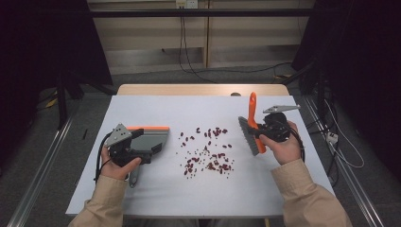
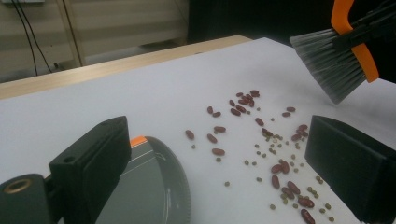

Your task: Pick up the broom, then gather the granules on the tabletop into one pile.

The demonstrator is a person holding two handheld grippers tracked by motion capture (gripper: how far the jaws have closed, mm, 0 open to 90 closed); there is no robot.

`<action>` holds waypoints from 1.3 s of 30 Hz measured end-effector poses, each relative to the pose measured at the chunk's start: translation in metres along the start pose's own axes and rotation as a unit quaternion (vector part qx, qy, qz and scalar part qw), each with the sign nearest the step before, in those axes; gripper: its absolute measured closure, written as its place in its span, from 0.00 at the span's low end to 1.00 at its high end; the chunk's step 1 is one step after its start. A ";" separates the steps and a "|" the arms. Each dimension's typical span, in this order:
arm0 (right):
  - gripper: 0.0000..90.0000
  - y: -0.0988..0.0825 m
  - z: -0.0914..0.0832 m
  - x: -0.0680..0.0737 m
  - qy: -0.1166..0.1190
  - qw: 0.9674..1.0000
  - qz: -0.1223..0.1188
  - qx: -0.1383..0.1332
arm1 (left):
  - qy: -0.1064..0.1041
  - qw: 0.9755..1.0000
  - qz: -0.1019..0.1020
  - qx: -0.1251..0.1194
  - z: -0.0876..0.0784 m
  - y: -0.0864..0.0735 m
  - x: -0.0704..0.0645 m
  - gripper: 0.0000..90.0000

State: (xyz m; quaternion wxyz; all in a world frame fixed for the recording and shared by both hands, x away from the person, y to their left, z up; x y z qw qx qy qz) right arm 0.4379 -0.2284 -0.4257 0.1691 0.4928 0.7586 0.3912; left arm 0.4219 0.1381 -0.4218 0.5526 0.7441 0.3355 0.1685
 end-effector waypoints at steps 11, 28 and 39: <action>0.78 -0.003 0.023 -0.012 -0.018 1.000 0.009 0.011 | 0.002 1.000 -0.001 0.003 -0.001 -0.003 0.005 0.08; 0.77 -0.007 0.061 -0.013 -0.027 0.999 -0.001 0.023 | 0.011 1.000 -0.007 0.007 -0.004 -0.009 0.011 0.08; 0.69 -0.013 0.046 -0.008 -0.024 0.999 -0.021 0.034 | 0.011 1.000 -0.009 0.010 -0.004 -0.010 0.013 0.08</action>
Point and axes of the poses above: each handheld gripper's, and its own axes: z roughly forward along the jaws, y roughly out of its top, x roughly to its left, the point moved 8 cm from there along z, roughly forward along the jaws, and after that the axes turned 2 degrees about -x, right-handed, at the moved point
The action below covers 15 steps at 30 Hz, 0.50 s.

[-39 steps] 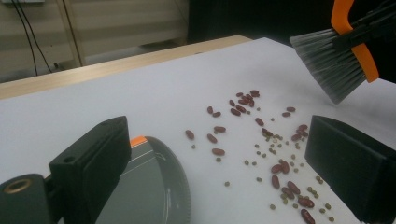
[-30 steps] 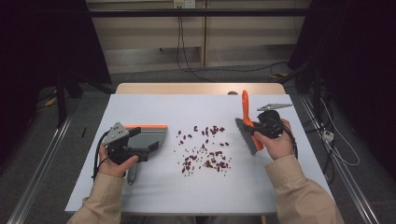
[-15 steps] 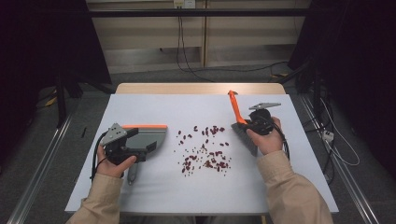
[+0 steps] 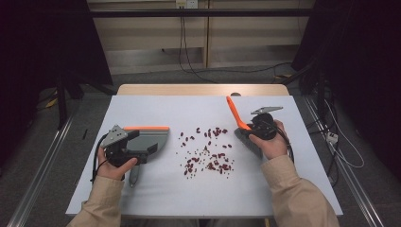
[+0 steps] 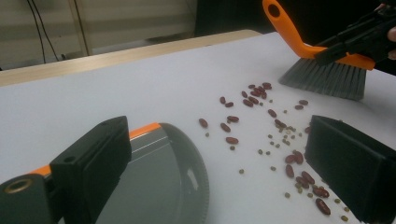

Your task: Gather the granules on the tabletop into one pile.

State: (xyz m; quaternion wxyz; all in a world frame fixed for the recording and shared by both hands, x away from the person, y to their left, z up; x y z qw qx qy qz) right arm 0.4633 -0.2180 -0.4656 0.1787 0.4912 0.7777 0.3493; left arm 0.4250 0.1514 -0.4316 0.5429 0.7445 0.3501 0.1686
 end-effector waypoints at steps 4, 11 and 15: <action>0.75 -0.011 -0.007 -0.001 -0.025 0.999 -0.030 0.023 | -0.001 1.000 0.000 0.002 0.001 0.000 -0.001 0.08; 0.79 -0.020 -0.007 0.002 0.005 1.000 0.001 0.029 | -0.001 1.000 0.002 0.004 0.001 -0.001 -0.001 0.08; 0.79 -0.020 -0.006 0.014 0.007 0.999 -0.026 0.037 | -0.001 1.000 0.001 0.004 0.001 -0.002 -0.001 0.08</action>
Point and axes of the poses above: each handheld gripper's, and its own axes: z roughly forward along the jaws, y roughly out of its top, x roughly to its left, the point moved 8 cm from there along z, roughly forward along the jaws, and after that the axes turned 2 degrees about -x, right-handed, at the moved point
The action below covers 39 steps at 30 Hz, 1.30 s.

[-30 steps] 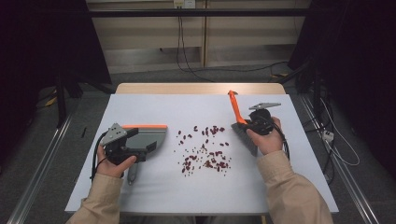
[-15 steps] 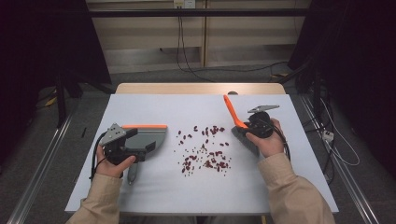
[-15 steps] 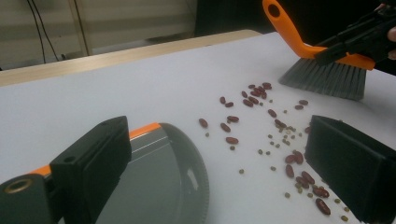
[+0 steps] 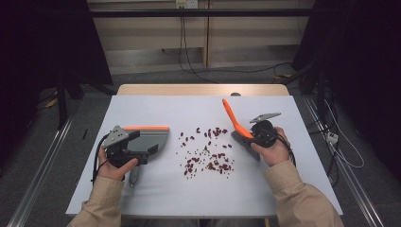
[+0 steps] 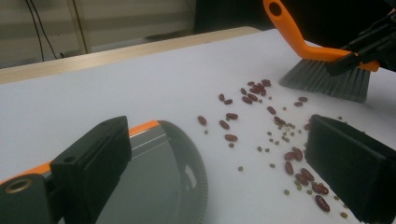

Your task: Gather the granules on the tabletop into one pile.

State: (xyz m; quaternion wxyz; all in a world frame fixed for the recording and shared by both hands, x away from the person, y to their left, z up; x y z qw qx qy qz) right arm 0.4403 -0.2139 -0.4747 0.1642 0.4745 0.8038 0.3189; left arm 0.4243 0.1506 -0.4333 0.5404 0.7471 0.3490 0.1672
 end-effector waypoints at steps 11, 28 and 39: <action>0.79 0.001 0.000 0.029 0.022 1.000 -0.022 -0.006 | 0.002 1.000 0.001 0.006 -0.005 -0.006 0.004 0.08; 0.79 0.044 0.007 0.017 0.011 0.997 -0.044 -0.068 | 0.006 1.000 -0.002 0.006 -0.013 -0.011 0.010 0.08; 0.79 0.079 0.073 -0.016 0.001 0.989 -0.117 -0.090 | 0.008 1.000 -0.013 0.010 -0.013 -0.015 0.016 0.08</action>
Point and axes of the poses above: each handheld gripper's, and its own axes: z roughly forward along the jaws, y roughly out of its top, x roughly to its left, the point moved 8 cm from there along z, roughly forward along the jaws, and after that the axes turned 2 degrees about -x, right-handed, at the moved point
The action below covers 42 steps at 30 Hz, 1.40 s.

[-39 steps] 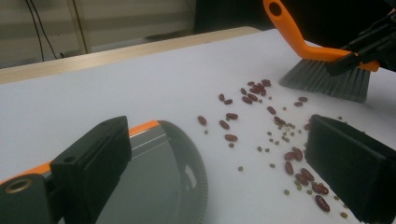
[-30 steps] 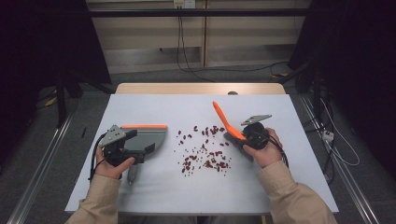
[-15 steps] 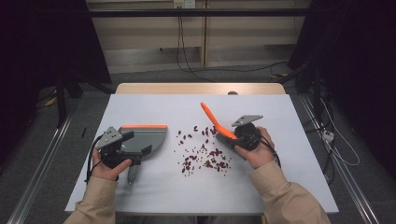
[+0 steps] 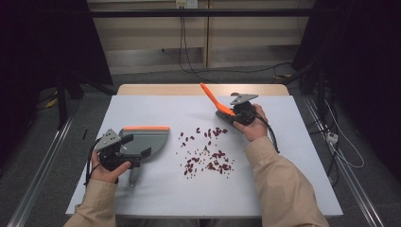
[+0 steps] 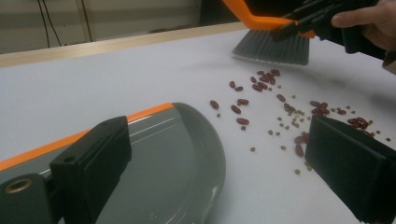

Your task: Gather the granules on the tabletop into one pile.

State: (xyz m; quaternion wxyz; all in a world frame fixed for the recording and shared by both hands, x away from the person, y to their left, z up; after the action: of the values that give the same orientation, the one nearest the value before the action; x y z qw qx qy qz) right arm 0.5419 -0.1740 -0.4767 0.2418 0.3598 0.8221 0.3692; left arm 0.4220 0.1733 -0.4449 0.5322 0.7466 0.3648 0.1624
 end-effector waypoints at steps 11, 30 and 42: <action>0.79 -0.006 -0.009 0.038 0.075 0.996 -0.054 0.007 | 0.007 1.000 -0.005 -0.005 -0.002 0.000 0.004 0.08; 0.79 -0.030 -0.058 0.087 0.151 0.983 -0.100 0.004 | 0.010 1.000 0.001 0.000 -0.003 -0.001 0.001 0.08; 0.79 -0.017 -0.061 0.072 0.136 0.988 -0.059 -0.032 | -0.009 1.000 -0.003 0.004 -0.001 -0.007 -0.004 0.06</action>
State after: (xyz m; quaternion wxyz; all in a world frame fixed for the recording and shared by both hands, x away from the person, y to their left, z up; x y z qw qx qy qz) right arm 0.4494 -0.1532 -0.4627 0.1604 0.2492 0.8547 0.4261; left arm 0.4163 0.1722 -0.4500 0.5328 0.7489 0.3632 0.1527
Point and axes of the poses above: each handheld gripper's, and its own axes: z roughly forward along the jaws, y roughly out of its top, x roughly to its left, the point moved 8 cm from there along z, roughly forward along the jaws, and after that the axes turned 2 degrees about -x, right-handed, at the moved point
